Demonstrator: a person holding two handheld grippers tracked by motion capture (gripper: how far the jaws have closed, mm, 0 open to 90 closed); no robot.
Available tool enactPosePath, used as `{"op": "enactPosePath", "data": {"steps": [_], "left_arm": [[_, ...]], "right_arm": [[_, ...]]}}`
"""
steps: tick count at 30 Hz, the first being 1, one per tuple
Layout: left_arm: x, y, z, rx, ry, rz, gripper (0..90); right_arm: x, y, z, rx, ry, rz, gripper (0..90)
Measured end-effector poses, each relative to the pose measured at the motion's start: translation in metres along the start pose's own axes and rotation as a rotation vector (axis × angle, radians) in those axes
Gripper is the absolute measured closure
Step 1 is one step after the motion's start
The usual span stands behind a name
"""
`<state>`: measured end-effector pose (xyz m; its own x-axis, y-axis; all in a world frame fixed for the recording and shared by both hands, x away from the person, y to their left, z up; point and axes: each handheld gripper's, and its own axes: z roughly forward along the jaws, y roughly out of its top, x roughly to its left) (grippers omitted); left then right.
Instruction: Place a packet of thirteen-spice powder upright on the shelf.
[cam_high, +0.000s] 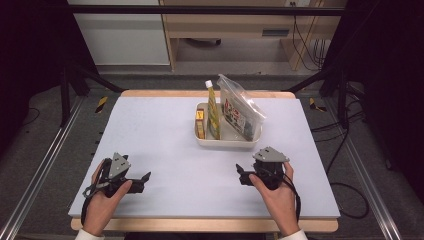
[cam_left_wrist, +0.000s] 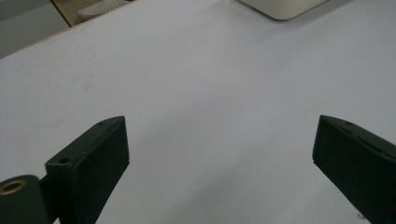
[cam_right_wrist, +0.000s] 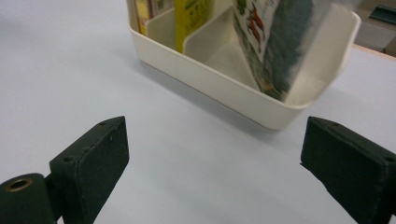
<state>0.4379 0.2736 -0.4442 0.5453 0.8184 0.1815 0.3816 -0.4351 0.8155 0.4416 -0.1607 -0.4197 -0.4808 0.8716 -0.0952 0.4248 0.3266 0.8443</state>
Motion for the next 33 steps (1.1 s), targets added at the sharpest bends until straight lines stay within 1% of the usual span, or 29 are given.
{"op": "enactPosePath", "data": {"steps": [1,8,11,12,13,17,20,23,26,27,28,30,33], "left_arm": [[0.000,0.000,0.000,0.001,-0.001,0.000,3.5],[0.001,0.000,-0.001,0.000,-0.001,0.003,3.5],[0.001,0.000,-0.001,-0.001,-0.002,0.002,3.5],[0.001,0.000,-0.001,-0.001,-0.002,0.002,3.5],[0.001,0.000,-0.001,-0.002,-0.004,0.001,3.6],[0.001,-0.001,-0.001,-0.001,-0.009,0.003,3.6],[0.001,-0.001,-0.001,0.001,-0.014,0.002,3.6],[0.002,-0.001,-0.001,0.001,-0.017,0.002,3.6],[0.002,-0.001,-0.001,0.003,-0.017,0.002,3.6],[0.002,-0.001,-0.001,0.005,-0.018,0.003,3.6],[0.002,-0.001,-0.001,0.006,-0.018,0.002,3.6],[0.003,-0.001,-0.001,0.006,-0.016,0.002,3.7],[0.002,-0.001,-0.001,0.010,-0.012,0.003,3.7]], "right_arm": [[-0.003,-0.002,-0.001,0.001,-0.004,0.001,8.3],[-0.023,-0.014,-0.003,0.015,-0.028,0.054,8.9],[-0.032,-0.019,-0.003,0.018,-0.040,0.064,9.2],[-0.032,-0.019,-0.003,0.018,-0.040,0.064,9.2],[-0.037,-0.023,-0.003,0.022,-0.045,0.079,9.3],[-0.043,-0.027,-0.005,0.030,-0.060,0.078,9.5],[-0.050,-0.030,-0.006,0.028,-0.063,0.098,9.5],[-0.055,-0.034,-0.008,0.027,-0.069,0.128,9.5],[-0.061,-0.039,-0.008,0.024,-0.081,0.132,9.4],[-0.063,-0.041,-0.008,0.030,-0.083,0.142,9.2],[-0.065,-0.042,-0.008,0.032,-0.084,0.142,9.0],[-0.067,-0.045,-0.008,0.037,-0.085,0.161,9.0],[-0.072,-0.048,-0.009,0.047,-0.094,0.167,9.0]]}}
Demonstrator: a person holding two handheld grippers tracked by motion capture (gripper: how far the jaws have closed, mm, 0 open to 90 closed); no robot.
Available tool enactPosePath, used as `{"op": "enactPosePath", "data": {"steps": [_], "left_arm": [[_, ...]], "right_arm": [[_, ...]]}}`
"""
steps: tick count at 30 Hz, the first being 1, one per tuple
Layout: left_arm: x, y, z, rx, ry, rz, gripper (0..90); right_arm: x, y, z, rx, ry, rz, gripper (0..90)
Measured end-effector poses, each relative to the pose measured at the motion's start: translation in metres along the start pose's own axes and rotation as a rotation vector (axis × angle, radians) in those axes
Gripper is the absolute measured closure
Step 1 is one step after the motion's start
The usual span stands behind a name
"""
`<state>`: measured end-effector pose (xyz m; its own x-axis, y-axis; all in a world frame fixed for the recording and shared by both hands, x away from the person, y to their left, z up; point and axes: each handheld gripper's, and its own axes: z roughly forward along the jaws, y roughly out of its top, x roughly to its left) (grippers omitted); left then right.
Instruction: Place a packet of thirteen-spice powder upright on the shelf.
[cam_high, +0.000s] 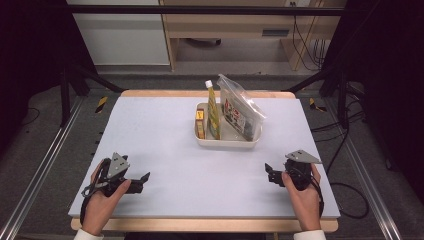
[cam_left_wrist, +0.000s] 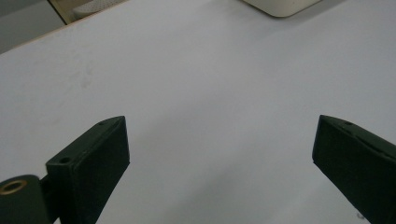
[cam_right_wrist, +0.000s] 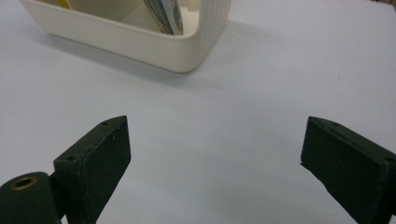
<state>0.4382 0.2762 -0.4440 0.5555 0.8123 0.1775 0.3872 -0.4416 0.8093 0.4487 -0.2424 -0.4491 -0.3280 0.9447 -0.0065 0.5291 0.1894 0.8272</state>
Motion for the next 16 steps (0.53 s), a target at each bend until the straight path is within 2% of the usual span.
{"op": "enactPosePath", "data": {"steps": [6,10,16], "left_arm": [[0.001,0.000,-0.001,-0.005,0.014,-0.009,4.1],[0.000,0.001,-0.001,0.000,0.013,-0.005,4.3],[0.000,0.002,-0.003,-0.020,0.022,-0.012,4.4]], "right_arm": [[-0.005,-0.010,0.000,0.098,-0.038,-0.011,8.9],[-0.006,-0.015,0.002,0.130,-0.029,0.001,9.0],[-0.004,-0.013,0.001,0.080,-0.019,-0.002,8.3]]}}
